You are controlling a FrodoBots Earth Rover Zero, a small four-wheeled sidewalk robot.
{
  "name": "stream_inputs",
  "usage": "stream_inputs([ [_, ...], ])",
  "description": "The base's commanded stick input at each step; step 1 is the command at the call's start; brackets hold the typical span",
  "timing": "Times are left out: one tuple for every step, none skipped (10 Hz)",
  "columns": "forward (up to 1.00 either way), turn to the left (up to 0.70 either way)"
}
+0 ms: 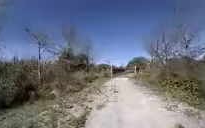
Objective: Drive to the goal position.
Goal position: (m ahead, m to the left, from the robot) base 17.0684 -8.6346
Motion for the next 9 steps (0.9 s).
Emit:
stream_inputs([
  [0.70, -0.15],
  [0.70, -0.16],
  [0.70, -0.16],
  [0.70, -0.17],
  [0.70, -0.17],
  [0.70, -0.17],
  [0.70, -0.17],
  [0.70, -0.08],
  [0.70, -0.04],
])
